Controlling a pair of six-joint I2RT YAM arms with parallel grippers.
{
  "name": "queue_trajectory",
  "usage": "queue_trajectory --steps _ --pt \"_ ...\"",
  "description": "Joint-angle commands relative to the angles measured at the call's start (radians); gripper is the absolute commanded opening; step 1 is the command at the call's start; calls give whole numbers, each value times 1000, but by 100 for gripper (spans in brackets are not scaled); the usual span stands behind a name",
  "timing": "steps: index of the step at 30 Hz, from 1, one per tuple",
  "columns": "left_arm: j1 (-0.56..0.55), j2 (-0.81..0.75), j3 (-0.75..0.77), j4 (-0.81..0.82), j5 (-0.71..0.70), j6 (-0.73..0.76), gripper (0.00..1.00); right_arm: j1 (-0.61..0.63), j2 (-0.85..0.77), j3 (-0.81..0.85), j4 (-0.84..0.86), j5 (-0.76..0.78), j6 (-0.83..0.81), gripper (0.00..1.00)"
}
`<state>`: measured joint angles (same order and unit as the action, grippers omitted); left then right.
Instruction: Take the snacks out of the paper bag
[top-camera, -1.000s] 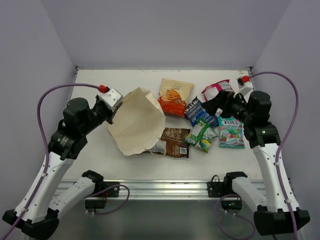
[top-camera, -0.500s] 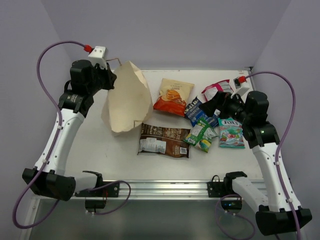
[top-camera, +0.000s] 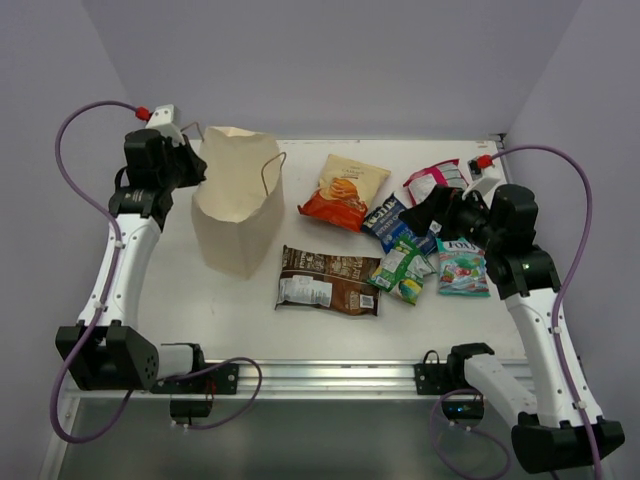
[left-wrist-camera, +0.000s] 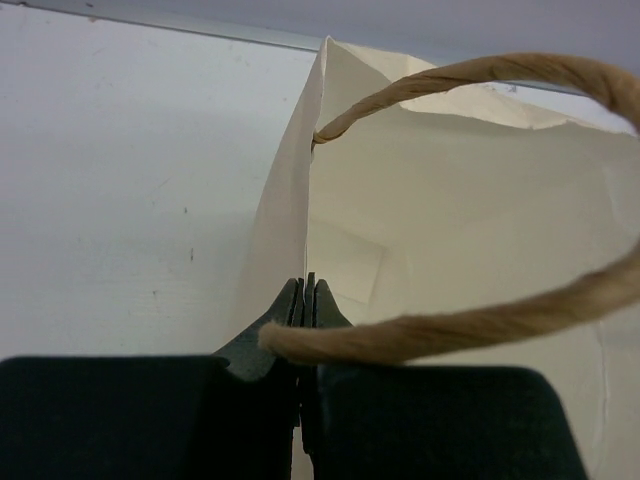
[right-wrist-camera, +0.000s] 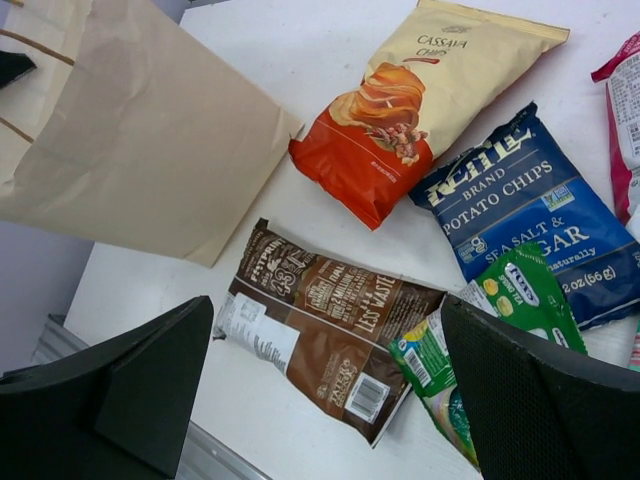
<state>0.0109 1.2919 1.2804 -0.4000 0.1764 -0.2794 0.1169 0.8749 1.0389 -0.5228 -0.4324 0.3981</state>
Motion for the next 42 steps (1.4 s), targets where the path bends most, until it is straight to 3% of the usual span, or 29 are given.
queue_trajectory --steps 1,4,5,7,8,13,14,24,31,37,42 --pt "24 -28 7 -16 -49 -1 0 3 1 39 -17 29 -22 99" --pt "26 -22 42 -43 -67 3 7 3 10 73 -42 53 -25 99" --pt "27 -22 54 -62 -69 3 25 3 16 97 -51 61 -25 99" --pt "27 -22 88 -82 -80 8 43 3 22 122 -71 80 -33 99" --pt "26 -23 99 -101 -81 9 57 3 26 145 -75 84 -35 99" --pt "26 -45 158 -175 -87 22 94 3 38 234 -129 145 -53 99" --pt "26 -54 180 -190 -89 23 97 3 41 271 -149 153 -57 99" --pt "23 -219 230 -335 -141 65 100 3 1 484 -213 348 -128 99" --pt "-66 -322 324 -370 -284 123 100 18 -71 599 -236 553 -151 99" --pt "-123 -335 413 -392 -339 149 100 50 -207 560 -186 661 -229 99" --pt "-161 -324 470 -399 -385 161 100 52 -306 506 -140 663 -268 99"
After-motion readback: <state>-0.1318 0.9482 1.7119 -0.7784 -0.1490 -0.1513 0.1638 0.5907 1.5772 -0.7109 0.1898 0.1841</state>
